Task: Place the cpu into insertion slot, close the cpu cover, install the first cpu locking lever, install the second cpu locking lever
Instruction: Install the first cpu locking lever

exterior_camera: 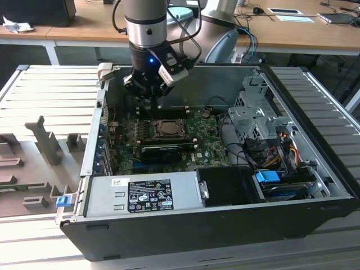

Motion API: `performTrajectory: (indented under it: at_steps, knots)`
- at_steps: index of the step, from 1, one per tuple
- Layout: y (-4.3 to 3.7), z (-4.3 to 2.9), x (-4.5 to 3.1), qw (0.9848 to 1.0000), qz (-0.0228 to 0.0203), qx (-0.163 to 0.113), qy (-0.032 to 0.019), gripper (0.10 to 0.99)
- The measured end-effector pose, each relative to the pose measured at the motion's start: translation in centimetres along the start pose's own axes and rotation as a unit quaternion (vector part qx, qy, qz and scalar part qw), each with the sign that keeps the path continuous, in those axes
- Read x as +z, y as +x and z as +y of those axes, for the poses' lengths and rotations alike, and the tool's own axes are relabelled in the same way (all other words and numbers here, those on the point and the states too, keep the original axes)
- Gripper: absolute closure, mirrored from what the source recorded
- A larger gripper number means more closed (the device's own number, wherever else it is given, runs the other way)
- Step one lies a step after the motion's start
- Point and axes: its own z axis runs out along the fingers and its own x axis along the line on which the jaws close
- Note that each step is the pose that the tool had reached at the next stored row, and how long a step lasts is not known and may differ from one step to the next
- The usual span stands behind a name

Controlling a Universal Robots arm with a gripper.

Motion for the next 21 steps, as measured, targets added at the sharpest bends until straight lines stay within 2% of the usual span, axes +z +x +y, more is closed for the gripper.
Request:
performTrajectory:
  at_steps: [1,7,10,12,15,21]
  knots:
    - [0.04,0.01,0.00,1.0000,-0.0001,0.000,0.0000,0.980]
    - [1.51,0.14,0.37,1.0000,-0.0030,0.000,0.0000,0.980]
    - [2.26,0.50,0.39,1.0000,-0.0032,0.001,-0.0001,0.980]
    - [2.44,0.58,0.41,1.0000,-0.0033,0.003,0.0000,0.980]
    - [2.54,0.60,0.56,0.9997,-0.0041,0.023,0.0015,0.980]
    - [2.56,0.60,0.62,0.9997,-0.0022,0.026,0.0014,0.980]
